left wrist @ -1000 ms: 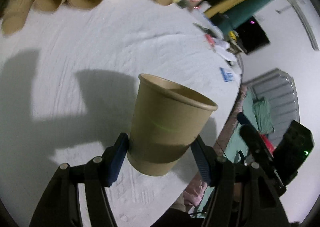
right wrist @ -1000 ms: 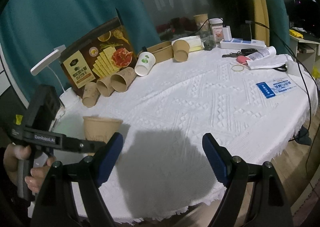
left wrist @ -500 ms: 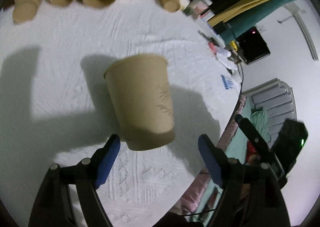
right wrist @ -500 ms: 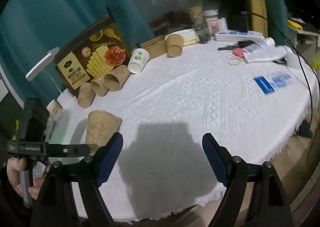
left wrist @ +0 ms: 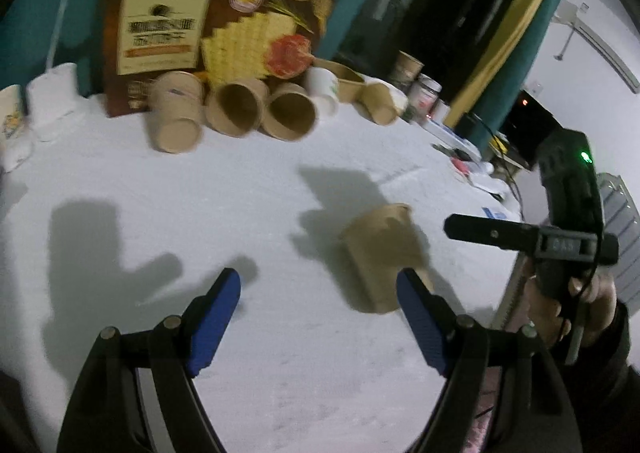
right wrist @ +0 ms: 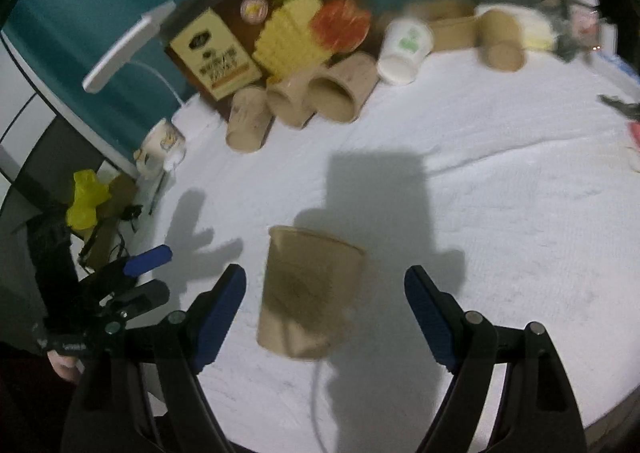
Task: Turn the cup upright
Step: 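Rotate the held brown cup upright with the right gripper, opening upward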
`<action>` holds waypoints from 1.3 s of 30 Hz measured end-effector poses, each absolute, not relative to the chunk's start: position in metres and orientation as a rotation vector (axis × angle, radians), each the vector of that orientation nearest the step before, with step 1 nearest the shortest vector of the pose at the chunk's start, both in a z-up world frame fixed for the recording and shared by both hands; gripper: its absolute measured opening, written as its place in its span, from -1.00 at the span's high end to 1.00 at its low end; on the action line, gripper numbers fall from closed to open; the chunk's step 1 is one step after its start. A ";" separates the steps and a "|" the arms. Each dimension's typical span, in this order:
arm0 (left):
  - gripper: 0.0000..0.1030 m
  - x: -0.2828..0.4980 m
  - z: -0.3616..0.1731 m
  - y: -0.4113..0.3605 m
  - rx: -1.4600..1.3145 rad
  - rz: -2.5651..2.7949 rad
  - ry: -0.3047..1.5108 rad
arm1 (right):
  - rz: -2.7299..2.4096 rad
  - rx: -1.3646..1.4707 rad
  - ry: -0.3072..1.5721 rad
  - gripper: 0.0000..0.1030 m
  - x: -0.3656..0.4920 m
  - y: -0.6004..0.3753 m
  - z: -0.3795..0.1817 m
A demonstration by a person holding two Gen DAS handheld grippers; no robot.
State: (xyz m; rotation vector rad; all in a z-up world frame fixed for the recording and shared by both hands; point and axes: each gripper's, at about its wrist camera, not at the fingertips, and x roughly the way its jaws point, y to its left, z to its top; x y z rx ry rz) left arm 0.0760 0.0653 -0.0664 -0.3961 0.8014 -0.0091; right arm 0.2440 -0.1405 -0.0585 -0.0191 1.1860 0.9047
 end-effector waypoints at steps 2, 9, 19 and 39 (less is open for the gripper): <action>-0.56 0.071 -0.068 0.075 -0.393 0.009 0.793 | 0.905 -0.049 1.245 -0.55 0.248 -0.123 -0.071; -0.56 0.059 -0.077 0.096 -0.415 0.028 0.791 | 0.901 -0.099 1.374 -0.55 0.259 -0.084 -0.102; -0.56 0.050 -0.080 0.103 -0.428 0.027 0.789 | 0.865 -0.115 1.274 -0.28 0.265 -0.080 -0.095; -0.56 0.048 -0.085 0.072 -0.323 0.056 0.826 | 0.532 -0.139 0.651 -0.28 0.207 -0.153 -0.080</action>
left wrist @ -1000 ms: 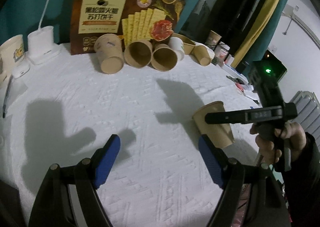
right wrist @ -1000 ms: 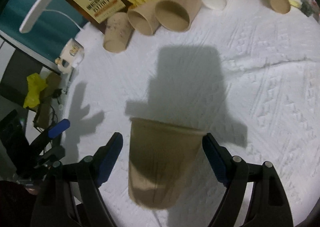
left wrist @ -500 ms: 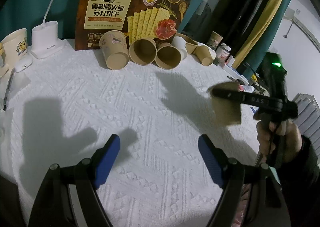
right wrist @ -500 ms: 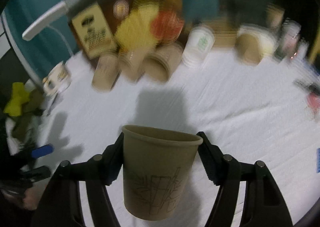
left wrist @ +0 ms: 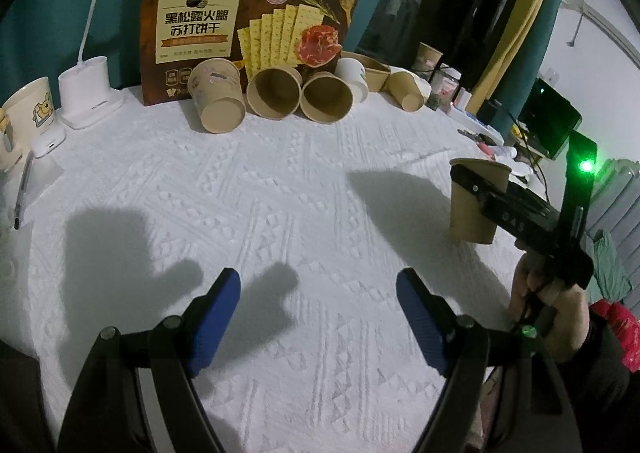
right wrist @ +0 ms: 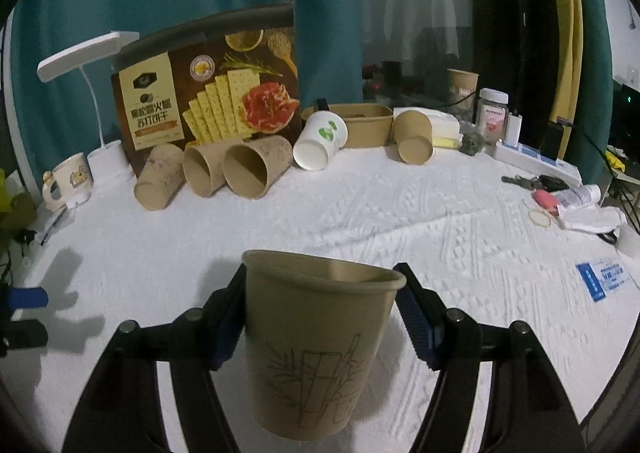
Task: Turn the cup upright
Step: 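Rotate the held brown cup upright with the right gripper, opening upward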
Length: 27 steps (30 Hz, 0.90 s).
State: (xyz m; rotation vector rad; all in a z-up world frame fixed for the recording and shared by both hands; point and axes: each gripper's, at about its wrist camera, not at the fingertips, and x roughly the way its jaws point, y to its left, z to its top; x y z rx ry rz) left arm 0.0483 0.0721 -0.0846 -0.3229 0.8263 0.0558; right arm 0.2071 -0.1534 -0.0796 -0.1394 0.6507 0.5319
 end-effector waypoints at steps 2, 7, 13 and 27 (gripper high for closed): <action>-0.56 0.047 -0.086 0.068 -0.314 0.057 0.830 | 0.541 -0.128 0.629 -0.28 0.200 -0.159 -0.081; -0.56 0.047 -0.091 0.061 -0.301 0.055 0.853 | 0.543 -0.145 0.604 -0.28 0.186 -0.166 -0.083; -0.56 0.047 -0.093 0.053 -0.288 0.048 0.860 | 0.532 -0.126 0.605 -0.28 0.174 -0.175 -0.085; -0.56 0.040 -0.090 0.040 -0.242 0.035 0.852 | 0.534 -0.140 0.694 -0.52 0.147 -0.184 -0.094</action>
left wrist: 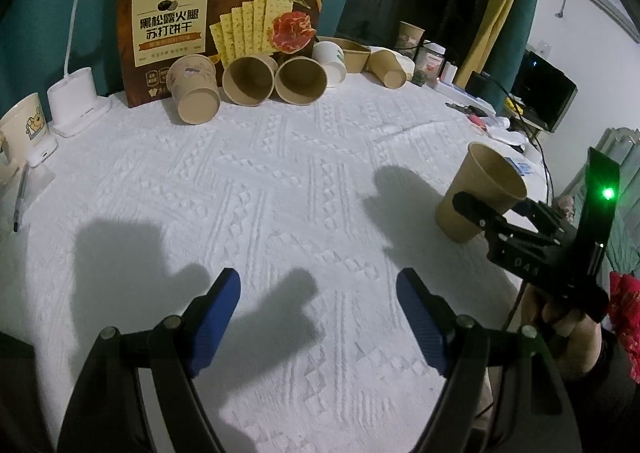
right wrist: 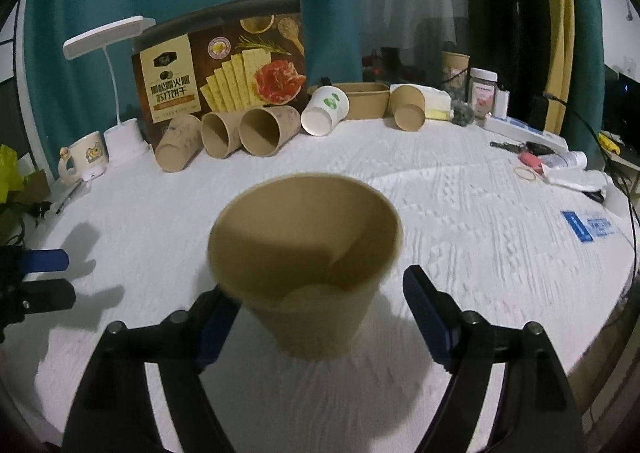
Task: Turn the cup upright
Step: 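Rotate the held brown cup upright with the right gripper, opening upward, then lower the upright cup onto the tablecloth and open the right gripper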
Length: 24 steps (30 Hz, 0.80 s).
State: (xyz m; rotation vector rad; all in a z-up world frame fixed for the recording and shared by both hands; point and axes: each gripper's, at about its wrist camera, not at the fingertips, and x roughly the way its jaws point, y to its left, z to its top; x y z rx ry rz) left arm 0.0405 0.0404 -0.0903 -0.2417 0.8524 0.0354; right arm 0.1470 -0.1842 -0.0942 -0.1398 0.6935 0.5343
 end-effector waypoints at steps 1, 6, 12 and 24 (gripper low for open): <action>-0.56 0.039 -0.090 0.040 -0.244 0.033 0.851 | 0.532 -0.138 0.701 -0.52 0.145 -0.186 -0.094; -0.56 0.033 -0.090 0.038 -0.258 0.029 0.836 | 0.508 -0.108 0.748 -0.53 0.128 -0.202 -0.092; -0.56 0.031 -0.087 0.026 -0.234 0.026 0.821 | 0.433 -0.066 0.809 -0.53 0.109 -0.232 -0.088; -0.66 0.020 -0.054 -0.027 -0.023 -0.043 0.699 | 0.316 0.002 0.821 -0.53 0.082 -0.293 -0.046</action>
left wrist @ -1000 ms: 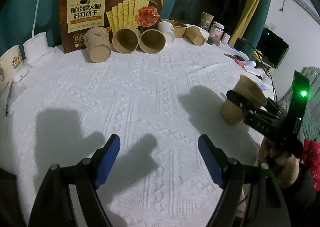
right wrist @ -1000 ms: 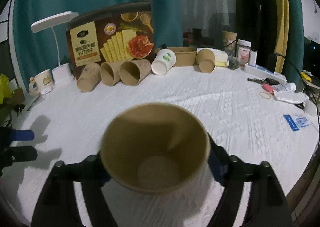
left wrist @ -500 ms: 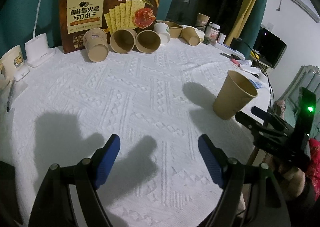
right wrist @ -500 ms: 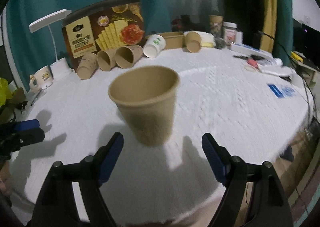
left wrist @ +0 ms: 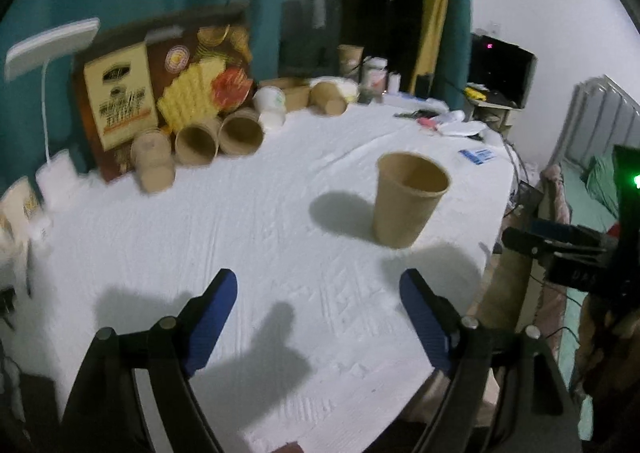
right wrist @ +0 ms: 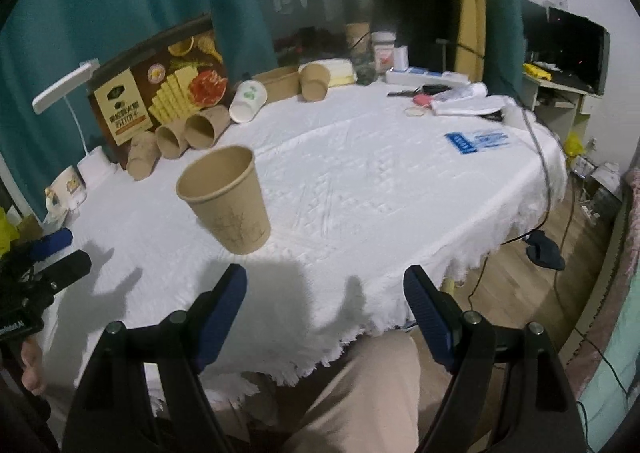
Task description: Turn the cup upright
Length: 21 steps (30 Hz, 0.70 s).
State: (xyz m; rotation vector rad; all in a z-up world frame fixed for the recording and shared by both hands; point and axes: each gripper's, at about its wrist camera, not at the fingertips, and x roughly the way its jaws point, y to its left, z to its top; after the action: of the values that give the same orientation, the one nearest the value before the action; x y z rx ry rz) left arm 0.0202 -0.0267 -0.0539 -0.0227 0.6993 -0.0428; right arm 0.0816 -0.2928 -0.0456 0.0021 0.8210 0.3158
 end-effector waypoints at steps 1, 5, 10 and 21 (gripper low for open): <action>-0.70 0.018 -0.048 -0.030 -0.008 -0.042 0.676 | 0.309 0.006 0.811 -0.53 0.079 -0.297 -0.040; -0.82 0.014 -0.027 -0.033 -0.008 -0.021 0.590 | 0.299 0.015 0.768 -0.53 0.073 -0.306 -0.017; -0.85 0.007 0.002 -0.039 0.006 -0.020 0.493 | 0.298 0.014 0.703 -0.53 0.066 -0.312 0.012; -0.91 -0.021 0.055 -0.051 0.042 -0.033 0.305 | 0.311 -0.014 0.547 -0.55 0.042 -0.314 0.077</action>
State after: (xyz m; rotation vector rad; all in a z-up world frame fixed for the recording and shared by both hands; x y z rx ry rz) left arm -0.0208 -0.0514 0.0546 0.0423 0.3053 -0.0331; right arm 0.0417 -0.3141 0.0773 -0.0140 0.5469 0.3112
